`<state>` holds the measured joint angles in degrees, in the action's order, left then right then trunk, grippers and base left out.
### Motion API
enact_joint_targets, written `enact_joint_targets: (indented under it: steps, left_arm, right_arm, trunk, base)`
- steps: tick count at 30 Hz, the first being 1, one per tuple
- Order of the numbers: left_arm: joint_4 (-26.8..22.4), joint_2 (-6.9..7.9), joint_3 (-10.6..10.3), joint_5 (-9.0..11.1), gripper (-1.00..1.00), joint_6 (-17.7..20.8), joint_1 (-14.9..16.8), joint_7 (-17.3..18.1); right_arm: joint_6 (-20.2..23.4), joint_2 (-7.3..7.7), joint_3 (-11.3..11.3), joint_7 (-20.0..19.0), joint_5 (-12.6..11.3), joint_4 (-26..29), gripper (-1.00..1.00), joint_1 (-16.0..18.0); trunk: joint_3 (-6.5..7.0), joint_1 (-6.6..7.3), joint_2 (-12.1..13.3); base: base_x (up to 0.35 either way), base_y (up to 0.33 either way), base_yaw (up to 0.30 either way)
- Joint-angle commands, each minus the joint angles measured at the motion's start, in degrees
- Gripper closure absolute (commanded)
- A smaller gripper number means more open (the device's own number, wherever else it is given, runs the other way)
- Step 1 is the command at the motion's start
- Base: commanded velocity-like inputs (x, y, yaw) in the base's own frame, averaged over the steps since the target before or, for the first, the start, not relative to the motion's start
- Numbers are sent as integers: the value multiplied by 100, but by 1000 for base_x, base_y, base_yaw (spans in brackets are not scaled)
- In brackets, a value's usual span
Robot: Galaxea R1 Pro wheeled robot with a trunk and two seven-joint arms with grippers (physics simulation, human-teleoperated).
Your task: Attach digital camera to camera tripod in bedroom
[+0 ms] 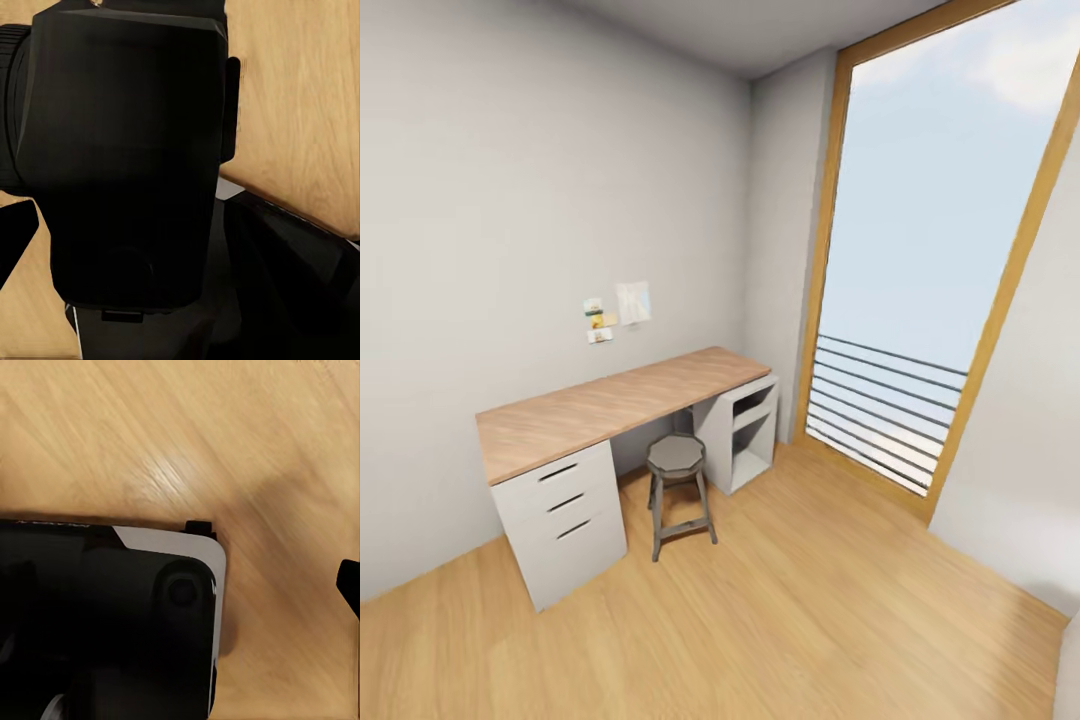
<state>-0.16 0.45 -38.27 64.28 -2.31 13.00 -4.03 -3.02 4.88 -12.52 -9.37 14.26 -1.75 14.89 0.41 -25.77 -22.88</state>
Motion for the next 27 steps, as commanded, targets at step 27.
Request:
enact_joint_targets:
  steps: [27]
  left_arm:
    - [-2, -1, -56, 23, 100, -6, 1, -19]
  right_arm:
    - [-32, 4, -49, -12, 50, -18, -100, 5]
  trunk:
    - [-2, -1, -4]
  base:
    - [-8, -4, 288]
